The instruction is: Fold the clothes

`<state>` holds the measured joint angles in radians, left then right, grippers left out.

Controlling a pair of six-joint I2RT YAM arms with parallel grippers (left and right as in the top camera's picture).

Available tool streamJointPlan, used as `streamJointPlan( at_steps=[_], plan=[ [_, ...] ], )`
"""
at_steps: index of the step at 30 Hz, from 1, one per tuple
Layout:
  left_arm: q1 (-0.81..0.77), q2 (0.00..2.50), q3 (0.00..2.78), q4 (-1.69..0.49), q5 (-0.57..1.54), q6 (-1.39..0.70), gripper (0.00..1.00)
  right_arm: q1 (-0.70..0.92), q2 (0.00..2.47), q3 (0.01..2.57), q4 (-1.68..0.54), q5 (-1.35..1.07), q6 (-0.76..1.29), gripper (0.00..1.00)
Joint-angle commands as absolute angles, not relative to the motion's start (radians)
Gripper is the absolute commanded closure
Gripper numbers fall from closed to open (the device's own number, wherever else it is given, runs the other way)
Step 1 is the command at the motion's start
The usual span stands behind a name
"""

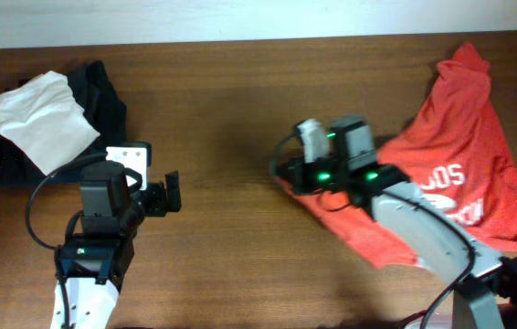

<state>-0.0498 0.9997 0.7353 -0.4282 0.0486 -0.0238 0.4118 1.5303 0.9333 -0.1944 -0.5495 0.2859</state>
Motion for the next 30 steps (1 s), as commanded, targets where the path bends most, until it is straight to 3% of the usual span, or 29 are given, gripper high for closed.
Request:
streamJointPlan(
  at_steps=[1, 2, 3, 4, 10, 16, 22, 27, 30],
  plan=[
    [-0.054, 1.000, 0.757, -0.405, 0.056, -0.030, 0.01, 0.545, 1.506, 0.956, -0.121, -0.307, 0.342, 0.96],
    [-0.054, 1.000, 0.757, -0.400, 0.056, -0.030, 0.01, 0.571, 1.506, 0.956, -0.115, -0.221, 0.341, 0.74],
    [-0.054, 1.000, 0.757, -0.394, 0.057, -0.030, 0.01, 0.585, 1.505, 0.957, -0.120, -0.134, 0.337, 0.34],
    [-0.054, 1.000, 0.757, -0.394, 0.066, -0.030, 0.01, 0.582, 1.502, 0.957, -0.128, -0.090, 0.310, 0.01],
    [-0.054, 1.000, 0.757, -0.396, 0.090, -0.030, 0.01, 0.437, 1.393, 0.999, -0.406, 0.143, 0.285, 0.01],
    [-0.073, 1.069, 0.757, -0.387, 0.359, -0.117, 0.01, 0.198, 1.202, 1.010, -0.714, 0.189, 0.259, 0.01],
    [-0.257, 1.288, 0.757, -0.379, 0.427, -0.491, 0.01, 0.003, 1.163, 1.010, -0.858, 0.188, 0.260, 0.01],
    [-0.450, 1.502, 0.757, -0.313, 0.443, -0.768, 0.01, -0.047, 1.164, 1.010, -0.900, 0.185, 0.260, 0.01],
    [-0.561, 1.620, 0.757, -0.158, 0.457, -0.775, 0.01, -0.047, 1.164, 1.010, -0.909, 0.184, 0.260, 0.01]
  ],
)
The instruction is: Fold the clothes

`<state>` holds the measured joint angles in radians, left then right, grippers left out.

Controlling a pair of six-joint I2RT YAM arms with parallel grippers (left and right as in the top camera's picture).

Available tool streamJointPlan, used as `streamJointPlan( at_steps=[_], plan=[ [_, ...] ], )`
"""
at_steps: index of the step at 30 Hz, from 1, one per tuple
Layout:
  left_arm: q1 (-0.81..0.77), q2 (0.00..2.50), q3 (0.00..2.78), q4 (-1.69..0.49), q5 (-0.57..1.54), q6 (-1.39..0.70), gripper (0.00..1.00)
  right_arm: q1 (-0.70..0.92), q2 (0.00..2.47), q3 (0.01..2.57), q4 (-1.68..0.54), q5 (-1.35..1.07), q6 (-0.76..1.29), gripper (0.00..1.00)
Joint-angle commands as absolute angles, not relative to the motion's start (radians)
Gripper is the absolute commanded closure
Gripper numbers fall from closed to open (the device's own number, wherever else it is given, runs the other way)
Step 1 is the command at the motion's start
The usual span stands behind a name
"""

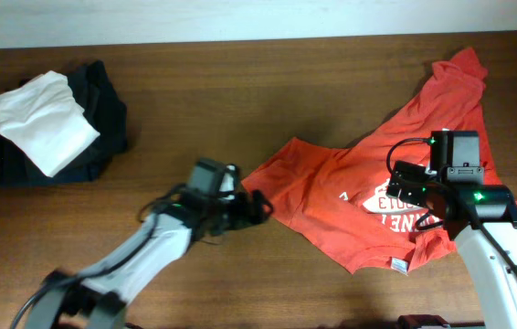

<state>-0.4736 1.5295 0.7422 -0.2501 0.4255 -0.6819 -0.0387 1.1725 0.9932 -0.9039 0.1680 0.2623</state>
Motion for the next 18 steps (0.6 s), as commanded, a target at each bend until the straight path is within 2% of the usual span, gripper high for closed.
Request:
streamJointPlan(
  at_steps=[1, 5, 6, 7, 9, 10, 14, 18],
  plan=[
    [-0.596, 1.656, 0.757, -0.101, 0.456, -0.775, 0.01, -0.047, 1.164, 1.010, -0.910, 0.184, 0.260, 0.01],
    [-0.687, 1.780, 0.757, 0.087, 0.447, -0.866, 0.04, -0.047, 1.164, 1.010, -0.921, 0.184, 0.260, 0.01],
    [-0.701, 1.819, 0.757, 0.147, 0.429, -0.888, 0.24, -0.047, 1.164, 1.010, -0.926, 0.184, 0.260, 0.02],
    [-0.703, 1.843, 0.757, 0.183, 0.422, -0.898, 0.50, -0.047, 1.164, 1.010, -0.928, 0.184, 0.260, 0.02],
    [-0.698, 1.871, 0.757, 0.247, 0.421, -0.897, 0.87, -0.047, 1.164, 1.010, -0.929, 0.185, 0.259, 0.01],
    [-0.687, 1.872, 0.758, 0.253, 0.397, -0.896, 0.99, -0.047, 1.164, 1.010, -0.929, 0.185, 0.259, 0.01],
    [-0.560, 1.849, 0.801, 0.190, 0.377, -0.679, 1.00, -0.047, 1.164, 1.010, -0.929, 0.195, 0.260, 0.01],
    [-0.269, 1.763, 1.009, -0.072, 0.220, -0.421, 0.99, -0.047, 1.164, 1.010, -0.932, 0.195, 0.260, 0.01]
  ],
)
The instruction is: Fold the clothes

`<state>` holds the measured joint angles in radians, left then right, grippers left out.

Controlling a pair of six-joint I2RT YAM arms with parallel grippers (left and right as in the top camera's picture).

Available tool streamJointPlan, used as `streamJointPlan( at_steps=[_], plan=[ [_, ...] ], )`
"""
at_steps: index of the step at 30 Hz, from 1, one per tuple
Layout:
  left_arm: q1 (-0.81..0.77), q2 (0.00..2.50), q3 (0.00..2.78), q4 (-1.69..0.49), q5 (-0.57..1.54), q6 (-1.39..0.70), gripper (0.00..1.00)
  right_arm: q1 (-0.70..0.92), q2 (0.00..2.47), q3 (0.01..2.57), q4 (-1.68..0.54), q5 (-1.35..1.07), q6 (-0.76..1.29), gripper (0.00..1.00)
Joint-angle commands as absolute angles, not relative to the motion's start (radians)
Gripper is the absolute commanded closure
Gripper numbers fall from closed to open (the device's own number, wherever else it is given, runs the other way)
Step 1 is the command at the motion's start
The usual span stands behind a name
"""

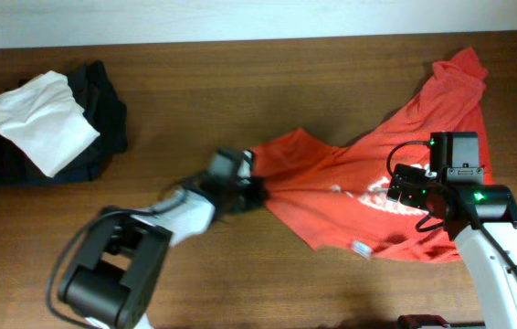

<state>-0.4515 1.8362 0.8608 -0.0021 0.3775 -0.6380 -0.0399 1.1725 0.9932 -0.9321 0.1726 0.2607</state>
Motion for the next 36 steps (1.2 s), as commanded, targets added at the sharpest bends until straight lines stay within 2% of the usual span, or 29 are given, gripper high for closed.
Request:
streamJointPlan(
  at_steps=[1, 3, 4, 5, 6, 8, 10, 13, 16, 20, 24, 25, 26, 27, 30, 34, 36],
  plan=[
    [-0.218, 1.763, 1.068, -0.090, 0.192, -0.409, 0.99, -0.047, 1.164, 1.010, -0.932, 0.195, 0.260, 0.01],
    [-0.128, 1.764, 1.173, -0.106, 0.159, -0.410, 0.99, -0.047, 1.164, 1.010, -0.932, 0.195, 0.260, 0.01],
    [-0.071, 1.765, 1.244, -0.107, 0.160, -0.410, 0.93, -0.047, 1.164, 1.010, -0.936, 0.195, 0.260, 0.01],
    [-0.041, 1.765, 1.274, -0.109, 0.160, -0.410, 0.59, -0.047, 1.164, 1.010, -0.939, 0.195, 0.260, 0.01],
    [-0.011, 1.765, 1.295, -0.130, 0.177, -0.410, 0.01, -0.047, 1.164, 1.010, -0.942, 0.195, 0.260, 0.01],
    [0.004, 1.766, 1.296, -0.259, 0.278, -0.410, 0.01, -0.047, 1.164, 1.010, -0.943, 0.195, 0.260, 0.01],
    [-0.023, 1.767, 1.296, -0.561, 0.321, -0.410, 0.01, -0.047, 1.165, 1.010, -0.943, 0.195, 0.260, 0.01],
    [-0.119, 1.768, 1.288, -0.849, 0.346, -0.411, 0.01, -0.047, 1.165, 1.010, -0.943, 0.195, 0.260, 0.01],
    [-0.235, 1.768, 1.240, -0.906, 0.355, -0.473, 0.01, -0.047, 1.165, 1.010, -0.944, 0.195, 0.260, 0.01],
    [-0.382, 1.768, 1.093, -0.808, 0.353, -0.650, 0.01, -0.047, 1.165, 1.010, -0.954, 0.195, 0.260, 0.01],
    [-0.441, 1.768, 0.980, -0.620, 0.351, -0.748, 0.03, -0.047, 1.165, 1.010, -0.954, 0.195, 0.260, 0.01],
    [-0.441, 1.768, 0.968, -0.572, 0.326, -0.748, 0.18, -0.047, 1.165, 1.010, -0.954, 0.195, 0.260, 0.01],
    [-0.440, 1.768, 0.961, -0.552, 0.282, -0.748, 0.45, -0.047, 1.165, 1.010, -0.954, 0.195, 0.260, 0.01],
    [-0.440, 1.768, 0.959, -0.554, 0.237, -0.748, 0.66, -0.047, 1.165, 1.010, -0.955, 0.195, 0.260, 0.01],
    [-0.421, 1.768, 0.958, -0.569, 0.157, -0.747, 1.00, -0.047, 1.165, 1.010, -0.958, 0.195, 0.260, 0.01],
    [-0.249, 1.767, 1.031, -0.569, -0.029, -0.583, 0.99, -0.047, 1.165, 1.010, -0.958, 0.196, 0.260, 0.01],
    [-0.094, 1.767, 1.150, -0.569, 0.021, -0.548, 0.99, -0.047, 1.165, 1.010, -0.958, 0.196, 0.260, 0.01]
  ],
)
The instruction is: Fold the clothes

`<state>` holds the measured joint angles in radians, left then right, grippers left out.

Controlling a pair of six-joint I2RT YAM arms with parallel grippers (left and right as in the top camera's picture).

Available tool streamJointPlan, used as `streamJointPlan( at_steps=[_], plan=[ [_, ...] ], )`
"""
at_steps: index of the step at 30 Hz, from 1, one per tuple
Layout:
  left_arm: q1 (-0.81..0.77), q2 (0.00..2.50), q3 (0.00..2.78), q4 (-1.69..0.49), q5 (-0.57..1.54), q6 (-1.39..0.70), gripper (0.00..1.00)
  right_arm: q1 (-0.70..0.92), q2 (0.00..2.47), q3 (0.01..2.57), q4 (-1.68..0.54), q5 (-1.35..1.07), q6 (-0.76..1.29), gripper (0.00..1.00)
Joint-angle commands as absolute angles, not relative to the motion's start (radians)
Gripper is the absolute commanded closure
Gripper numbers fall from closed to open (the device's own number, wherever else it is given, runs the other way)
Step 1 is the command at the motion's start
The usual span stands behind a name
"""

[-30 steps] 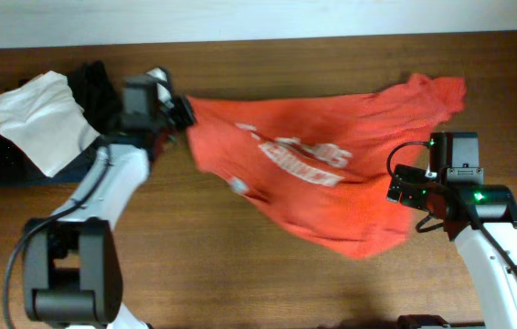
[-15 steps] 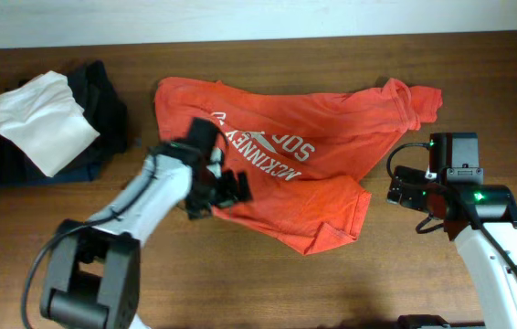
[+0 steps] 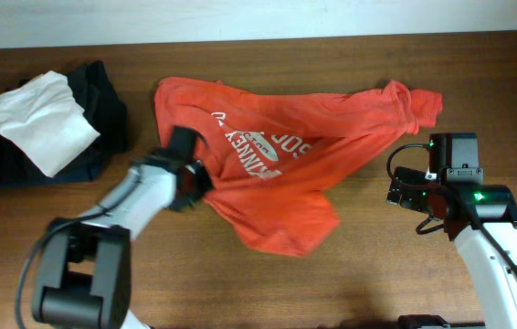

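A red T-shirt [image 3: 286,155] with white lettering lies crumpled across the middle of the wooden table [image 3: 240,283], reaching from the back left to the right. My left gripper [image 3: 195,178] is at the shirt's left front edge, shut on the fabric, which partly covers its fingers. My right gripper [image 3: 395,189] stands just off the shirt's right side, open with nothing between its fingers.
A folded white cloth [image 3: 39,123] lies on a pile of dark garments [image 3: 103,105] at the back left corner. A pale wall edge runs along the table's far side.
My left gripper has moved left and slightly back with the shirt's edge in it. The shirt now lies further left and spread wider, lettering up. The right arm has not moved.
At first my right gripper was at the shirt's left edge mid-table, and the left gripper hung open at the front left. Then the right gripper was back at the right, and the left was at the shirt's corner. It shut there, and the shirt has shifted left.
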<state>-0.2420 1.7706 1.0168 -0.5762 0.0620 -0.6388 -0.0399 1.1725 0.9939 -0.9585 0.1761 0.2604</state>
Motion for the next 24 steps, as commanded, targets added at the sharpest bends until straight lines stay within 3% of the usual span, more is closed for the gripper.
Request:
streamJointPlan(
  at_steps=[1, 2, 3, 7, 11, 14, 20, 21, 23, 24],
  plan=[
    [-0.055, 1.767, 1.180, -0.570, 0.083, -0.548, 0.67, -0.047, 1.167, 1.010, -0.958, 0.195, 0.260, 0.01],
    [-0.028, 1.767, 1.193, -0.580, 0.169, -0.547, 0.21, -0.047, 1.169, 1.010, -0.958, 0.195, 0.260, 0.01],
    [-0.015, 1.767, 1.193, -0.607, 0.239, -0.548, 0.01, -0.047, 1.173, 1.010, -0.958, 0.194, 0.260, 0.01],
    [-0.068, 1.767, 1.162, -0.883, 0.288, -0.542, 0.01, -0.047, 1.204, 1.010, -0.958, 0.192, 0.260, 0.01],
    [-0.192, 1.768, 1.023, -0.754, 0.270, -0.533, 0.01, -0.047, 1.224, 1.010, -0.964, 0.192, 0.260, 0.01],
    [-0.269, 1.768, 0.951, -0.645, 0.270, -0.540, 0.11, -0.047, 1.224, 1.010, -0.970, 0.192, 0.260, 0.01],
    [-0.306, 1.768, 0.934, -0.640, 0.286, -0.579, 0.78, -0.047, 1.224, 1.010, -0.973, 0.192, 0.260, 0.01],
    [-0.305, 1.768, 0.934, -0.644, 0.284, -0.579, 0.82, -0.047, 1.224, 1.010, -0.973, 0.192, 0.260, 0.01],
    [-0.294, 1.768, 0.934, -0.644, 0.279, -0.578, 1.00, -0.047, 1.224, 1.010, -0.973, 0.192, 0.260, 0.01],
    [-0.281, 1.767, 0.934, -0.649, 0.268, -0.569, 1.00, -0.047, 1.224, 1.010, -0.973, 0.192, 0.260, 0.01]
  ],
)
